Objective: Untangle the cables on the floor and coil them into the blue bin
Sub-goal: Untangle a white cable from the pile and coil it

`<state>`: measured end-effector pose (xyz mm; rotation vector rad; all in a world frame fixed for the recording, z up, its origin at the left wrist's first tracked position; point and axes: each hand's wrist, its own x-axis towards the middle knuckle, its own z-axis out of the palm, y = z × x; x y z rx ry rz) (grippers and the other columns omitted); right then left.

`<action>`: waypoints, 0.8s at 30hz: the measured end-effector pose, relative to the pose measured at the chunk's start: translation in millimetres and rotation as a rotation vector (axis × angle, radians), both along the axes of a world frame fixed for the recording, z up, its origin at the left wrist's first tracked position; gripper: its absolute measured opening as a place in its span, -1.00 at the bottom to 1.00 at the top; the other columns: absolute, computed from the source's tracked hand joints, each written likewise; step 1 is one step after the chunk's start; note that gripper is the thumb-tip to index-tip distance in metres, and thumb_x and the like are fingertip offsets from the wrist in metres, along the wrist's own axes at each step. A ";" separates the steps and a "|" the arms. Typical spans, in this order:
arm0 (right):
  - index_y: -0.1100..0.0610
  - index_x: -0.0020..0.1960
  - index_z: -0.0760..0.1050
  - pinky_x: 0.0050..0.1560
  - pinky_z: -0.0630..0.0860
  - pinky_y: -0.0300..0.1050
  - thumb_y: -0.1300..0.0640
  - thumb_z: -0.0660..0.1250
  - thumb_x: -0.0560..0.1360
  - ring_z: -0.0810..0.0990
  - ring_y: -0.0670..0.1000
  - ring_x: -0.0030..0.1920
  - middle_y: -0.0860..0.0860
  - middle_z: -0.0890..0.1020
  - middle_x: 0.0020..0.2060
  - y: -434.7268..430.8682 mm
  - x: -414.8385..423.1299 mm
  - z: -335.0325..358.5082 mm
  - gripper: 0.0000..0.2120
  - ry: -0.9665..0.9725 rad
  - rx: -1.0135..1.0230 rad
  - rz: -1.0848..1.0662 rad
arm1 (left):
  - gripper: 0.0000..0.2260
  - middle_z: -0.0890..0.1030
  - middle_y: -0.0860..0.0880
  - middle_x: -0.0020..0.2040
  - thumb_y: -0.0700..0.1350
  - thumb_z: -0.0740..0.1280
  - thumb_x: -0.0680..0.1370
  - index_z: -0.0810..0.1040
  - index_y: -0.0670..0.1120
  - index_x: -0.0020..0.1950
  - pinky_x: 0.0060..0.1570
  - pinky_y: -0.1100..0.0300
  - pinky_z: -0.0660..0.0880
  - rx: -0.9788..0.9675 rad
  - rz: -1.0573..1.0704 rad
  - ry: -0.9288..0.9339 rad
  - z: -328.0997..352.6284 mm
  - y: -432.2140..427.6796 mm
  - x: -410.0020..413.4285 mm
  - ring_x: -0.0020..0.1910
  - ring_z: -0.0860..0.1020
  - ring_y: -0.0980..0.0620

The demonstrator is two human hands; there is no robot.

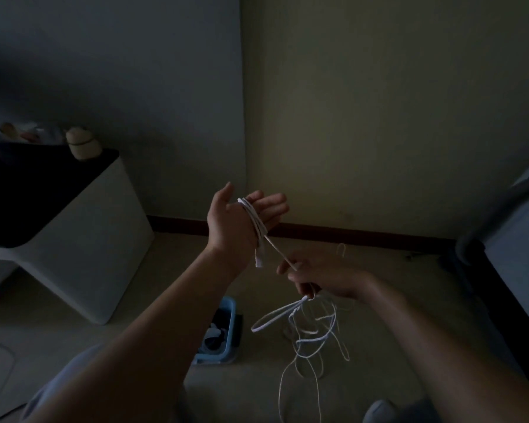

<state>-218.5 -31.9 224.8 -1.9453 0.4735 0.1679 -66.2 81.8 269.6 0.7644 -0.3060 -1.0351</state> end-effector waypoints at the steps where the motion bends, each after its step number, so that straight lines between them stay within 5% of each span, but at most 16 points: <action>1: 0.04 0.13 0.58 -0.25 0.49 -0.18 0.18 0.28 0.60 0.55 -0.09 -0.33 -0.05 0.59 -0.36 1.6 1.0 -0.2 -0.83 -0.021 0.003 -0.005 | -0.55 0.60 -0.35 0.17 0.17 -0.02 0.63 0.37 -0.19 0.15 0.31 -0.09 0.38 0.026 0.008 -0.036 -1.4 -1.4 -0.1 0.16 0.60 -0.30; 9: 0.07 0.08 0.66 -0.33 0.36 -0.30 0.22 0.32 0.59 0.44 -0.20 -0.43 -0.13 0.54 -0.45 10.0 4.4 3.1 -0.83 -0.133 0.018 -0.094 | -0.59 0.61 -0.33 -0.04 0.09 -0.04 0.65 0.34 -0.24 0.14 0.08 -0.03 0.42 0.264 -0.071 -0.304 -13.0 -13.5 -9.2 -0.08 0.60 -0.25; 12: 0.12 0.02 0.68 -0.28 0.36 -0.21 0.18 0.35 0.58 0.45 -0.20 -0.41 -0.14 0.55 -0.46 12.7 4.1 10.8 -0.87 -0.173 -0.086 -0.079 | -0.58 0.61 -0.24 -0.14 0.11 -0.03 0.66 0.38 -0.23 0.10 -0.18 0.06 0.42 0.343 -0.152 -0.440 -17.8 -14.2 -22.4 -0.24 0.59 -0.11; 16: -0.01 -0.16 0.69 -0.14 0.54 -0.14 0.19 0.41 0.53 0.66 -0.05 -0.24 0.03 0.71 -0.27 13.1 -0.4 25.1 -0.84 -0.296 -0.192 -0.075 | -0.36 0.66 -0.14 -0.08 0.45 0.11 0.48 0.58 -0.09 0.10 -0.17 0.04 0.45 0.514 -0.302 -0.877 -30.6 -7.7 -25.4 -0.19 0.62 -0.01; 19: 0.01 -0.31 0.66 -0.24 0.51 -0.24 0.29 0.47 0.41 0.65 -0.15 -0.33 -0.09 0.68 -0.38 11.7 -1.5 25.7 -0.78 -0.338 -0.310 -0.073 | -0.51 0.64 -0.07 -0.23 0.29 0.07 0.63 0.61 -0.06 0.01 -0.27 0.19 0.38 0.552 -0.432 -1.213 -26.0 -4.4 -23.1 -0.41 0.53 0.19; 21: -0.08 -0.31 0.61 -0.33 0.41 -0.42 0.27 0.53 0.35 0.61 -0.25 -0.35 -0.23 0.64 -0.41 13.8 -0.5 23.8 -0.74 -0.344 -0.342 -0.102 | -0.65 0.59 -0.04 -0.30 0.16 0.16 0.65 0.59 -0.03 -0.11 -0.35 0.27 0.37 0.546 -0.475 -1.125 -20.0 -5.4 -24.2 -0.44 0.47 0.16; 24: -0.09 -0.27 0.55 -0.37 0.43 -0.35 0.15 0.57 0.33 0.61 -0.23 -0.31 -0.19 0.64 -0.36 14.5 1.6 17.8 -0.77 -0.332 -0.409 -0.168 | -0.77 0.52 0.12 -0.44 0.13 0.32 0.58 0.58 0.05 -0.19 -0.42 0.32 0.35 0.567 -0.541 -1.038 -16.6 -5.3 -18.1 -0.48 0.44 0.18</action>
